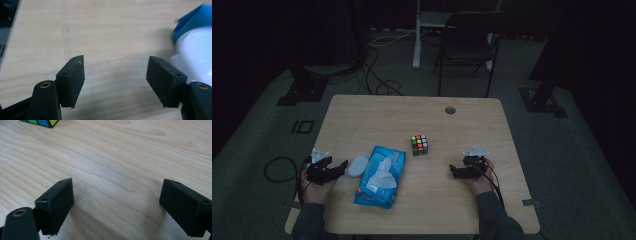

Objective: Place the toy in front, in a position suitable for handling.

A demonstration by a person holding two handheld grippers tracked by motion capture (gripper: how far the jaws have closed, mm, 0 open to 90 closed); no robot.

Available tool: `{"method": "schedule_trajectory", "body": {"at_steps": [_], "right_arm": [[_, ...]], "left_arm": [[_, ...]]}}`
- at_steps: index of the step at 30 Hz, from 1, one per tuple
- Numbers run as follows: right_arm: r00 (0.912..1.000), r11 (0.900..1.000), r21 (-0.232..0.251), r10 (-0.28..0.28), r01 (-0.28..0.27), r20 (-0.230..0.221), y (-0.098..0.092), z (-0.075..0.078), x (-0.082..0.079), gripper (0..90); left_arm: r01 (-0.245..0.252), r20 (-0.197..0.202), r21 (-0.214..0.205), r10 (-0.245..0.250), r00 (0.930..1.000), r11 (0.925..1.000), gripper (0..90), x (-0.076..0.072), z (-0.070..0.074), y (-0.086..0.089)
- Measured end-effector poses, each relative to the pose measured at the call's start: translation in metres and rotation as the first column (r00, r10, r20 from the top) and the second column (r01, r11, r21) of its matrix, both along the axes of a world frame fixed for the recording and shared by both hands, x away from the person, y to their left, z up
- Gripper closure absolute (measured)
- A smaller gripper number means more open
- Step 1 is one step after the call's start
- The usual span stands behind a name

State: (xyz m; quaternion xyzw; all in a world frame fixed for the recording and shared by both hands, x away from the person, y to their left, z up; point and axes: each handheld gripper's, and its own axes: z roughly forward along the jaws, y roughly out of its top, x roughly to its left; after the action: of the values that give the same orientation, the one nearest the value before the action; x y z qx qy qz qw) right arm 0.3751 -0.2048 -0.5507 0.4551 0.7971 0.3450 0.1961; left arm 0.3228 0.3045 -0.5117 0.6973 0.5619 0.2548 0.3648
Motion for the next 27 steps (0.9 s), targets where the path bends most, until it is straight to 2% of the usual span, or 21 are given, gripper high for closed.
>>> {"method": "schedule_trajectory", "body": {"at_steps": [2, 3, 5, 8, 10, 12, 14, 17, 19, 23, 24, 27], "right_arm": [[1.0000, 1.0000, 0.002, 0.007, -0.007, 0.002, 0.000, 0.000, 0.000, 13.7], [1.0000, 1.0000, 0.002, 0.008, -0.008, 0.001, 0.000, 0.000, 0.000, 13.8], [0.9999, 0.9999, 0.003, 0.013, -0.013, 0.002, 0.000, 0.000, 0.000, 14.2], [0.9999, 0.9999, 0.002, 0.015, -0.015, 0.003, 0.000, 0.000, 0.000, 14.2], [0.9999, 0.9999, 0.002, 0.015, -0.015, 0.003, 0.000, 0.000, 0.000, 14.2], [0.9999, 0.9999, 0.003, 0.015, -0.015, 0.002, 0.000, 0.000, 0.000, 14.2], [0.9999, 0.9999, 0.003, 0.016, -0.016, 0.003, 0.000, 0.000, 0.000, 14.2], [0.9999, 0.9999, 0.003, 0.017, -0.017, 0.002, -0.001, 0.000, -0.001, 14.1], [0.9999, 0.9999, 0.003, 0.016, -0.016, 0.001, -0.001, 0.000, -0.001, 13.8], [0.9999, 0.9999, 0.002, 0.016, -0.016, 0.001, -0.001, 0.000, -0.001, 13.7], [0.9999, 0.9999, 0.002, 0.015, -0.015, 0.001, -0.001, 0.000, -0.001, 13.7], [0.9999, 0.9999, 0.002, 0.016, -0.016, 0.001, -0.001, 0.000, -0.001, 13.7]], "left_arm": [[-0.002, 0.026, 0.015, 0.001, 0.9997, 0.9999, 34.5, -0.007, 0.010, -0.002], [0.017, 0.036, -0.005, -0.017, 0.9992, 0.9998, 34.4, -0.010, 0.015, -0.002], [0.018, 0.058, 0.018, -0.019, 0.9982, 0.9997, 34.4, -0.016, 0.024, -0.006], [0.043, 0.078, -0.003, -0.043, 0.9961, 0.9991, 34.3, -0.022, 0.036, -0.010], [0.071, 0.082, -0.003, -0.071, 0.9941, 0.9975, 34.1, -0.024, 0.042, -0.018], [0.103, 0.089, 0.027, -0.105, 0.9905, 0.9943, 32.7, -0.025, 0.048, -0.029], [0.140, 0.090, 0.035, -0.142, 0.9857, 0.9896, 32.6, -0.026, 0.052, -0.042], [0.213, 0.086, 0.044, -0.216, 0.9726, 0.9761, 32.3, -0.025, 0.056, -0.064], [0.255, 0.078, 0.066, -0.259, 0.9626, 0.9647, 32.3, -0.024, 0.057, -0.082], [0.342, 0.062, 0.094, -0.348, 0.9353, 0.9350, 32.3, -0.023, 0.056, -0.115], [0.365, 0.056, 0.101, -0.371, 0.9269, 0.9256, 32.4, -0.023, 0.055, -0.125], [0.408, 0.039, 0.112, -0.414, 0.9093, 0.9061, 33.9, -0.023, 0.053, -0.144]]}}
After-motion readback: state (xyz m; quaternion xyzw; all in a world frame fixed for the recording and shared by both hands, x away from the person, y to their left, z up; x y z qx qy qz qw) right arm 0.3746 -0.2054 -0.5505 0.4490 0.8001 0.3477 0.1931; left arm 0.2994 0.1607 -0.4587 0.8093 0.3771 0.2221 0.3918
